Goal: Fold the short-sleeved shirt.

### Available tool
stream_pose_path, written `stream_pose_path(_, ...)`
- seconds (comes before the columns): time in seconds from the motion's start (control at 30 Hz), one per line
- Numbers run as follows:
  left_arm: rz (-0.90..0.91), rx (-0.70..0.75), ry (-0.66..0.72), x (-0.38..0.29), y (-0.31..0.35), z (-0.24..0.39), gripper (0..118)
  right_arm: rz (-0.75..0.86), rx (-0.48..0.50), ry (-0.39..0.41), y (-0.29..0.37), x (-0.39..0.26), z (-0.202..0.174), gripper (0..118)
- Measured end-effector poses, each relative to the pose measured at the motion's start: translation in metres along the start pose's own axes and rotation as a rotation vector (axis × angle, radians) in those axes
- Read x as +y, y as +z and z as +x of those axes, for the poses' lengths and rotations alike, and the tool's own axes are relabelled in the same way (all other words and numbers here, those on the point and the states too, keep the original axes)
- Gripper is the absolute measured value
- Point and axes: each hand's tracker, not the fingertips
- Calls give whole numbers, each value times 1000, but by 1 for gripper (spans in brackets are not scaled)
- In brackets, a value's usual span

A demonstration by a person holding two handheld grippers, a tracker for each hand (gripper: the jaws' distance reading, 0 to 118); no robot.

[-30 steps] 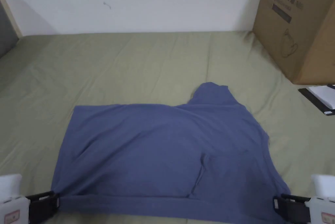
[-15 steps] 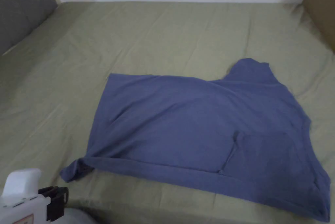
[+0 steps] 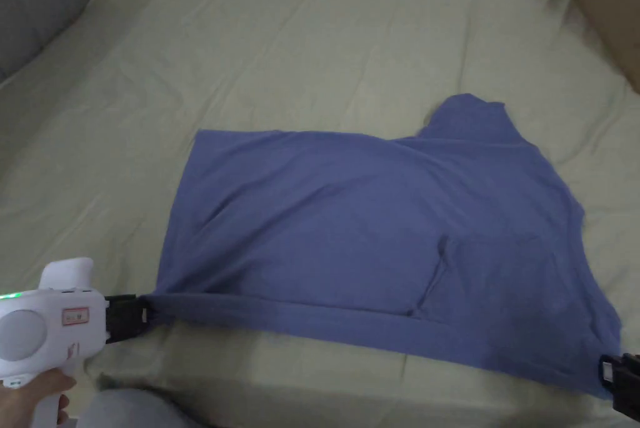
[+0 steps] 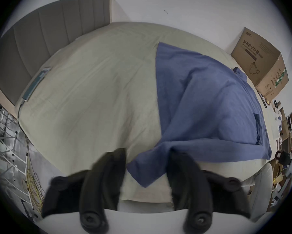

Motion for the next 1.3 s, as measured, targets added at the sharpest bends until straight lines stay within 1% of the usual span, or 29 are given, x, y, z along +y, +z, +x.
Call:
stream_pose_path(0.03, -3, -20, -7, -3, 0, 3, 14, -3, -1, -8, 0, -1, 0, 0)
stream_pose_path(0.07, 3, -69, -23, -6, -1, 5, 8, -6, -3, -15, -1, -1, 1, 0)
stream_pose_path(0.13, 7, -12, -49, -9, 2, 16, 8, -26, -16, -47, -8, -2, 10, 0)
stream_pose_path(0.17, 11, -1, -76, -10, 4, 18, 8, -34, -18, -65, -9, -1, 13, 7)
stream_pose_path(0.2, 13, -4, -76, -9, 7, 19, 8, -35, -11, -80, -10, -1, 17, 23)
stream_pose_path(0.23, 14, -5, -72, -8, 9, 20, 8, -26, 6, -83, -10, 0, 20, 57)
stream_pose_path(0.27, 20, -8, -67, -7, 12, 20, 8, -16, 7, -79, -9, -1, 21, 80)
stream_pose_path(0.3, 26, -15, -55, -6, 15, 18, 8, -6, 3, -68, -9, -1, 20, 89)
stream_pose_path(0.4, 34, -33, -31, -4, 19, 12, 8, 14, -9, -35, -7, 3, 21, 92)
stream_pose_path(0.5, 38, -40, -29, -5, 22, 14, 8, 7, -29, -3, -15, 10, 23, 99)
stream_pose_path(0.6, 35, -30, -49, -3, 20, 16, 8, -41, -65, 101, -34, 17, 24, 99)
stream_pose_path(0.67, 31, -24, -56, -2, 19, 19, 8, -96, -84, 119, -50, 20, 24, 98)
stream_pose_path(0.7, 28, -21, -56, -2, 19, 19, 8, -117, -77, 116, -59, 20, 25, 98)
stream_pose_path(0.73, 24, -20, -53, -2, 18, 19, 8, -140, -65, 108, -65, 20, 26, 92)
stream_pose_path(0.77, 21, -21, -49, -2, 18, 19, 8, -162, -69, 102, -71, 21, 27, 78)
stream_pose_path(0.8, 19, -20, -46, -1, 18, 19, 8, -205, -84, 92, -75, 21, 27, 52)
stream_pose_path(0.83, 16, -20, -44, -2, 18, 19, 8, -186, -73, 93, -75, 21, 25, 22)
stream_pose_path(0.87, 13, -22, -42, -2, 18, 19, 8, -164, -37, 88, -72, 20, 24, 13)
stream_pose_path(0.9, 13, -20, -41, -2, 18, 19, 8, -158, -52, 87, -67, 21, 21, 6)
stream_pose_path(1.0, 10, -22, -38, -1, 20, 19, 8, -122, -84, 121, -60, 23, 16, 5)
stream_pose_path(1.3, 25, -4, -81, 20, 31, 25, 8, -49, -63, 105, -30, 48, 16, 5)
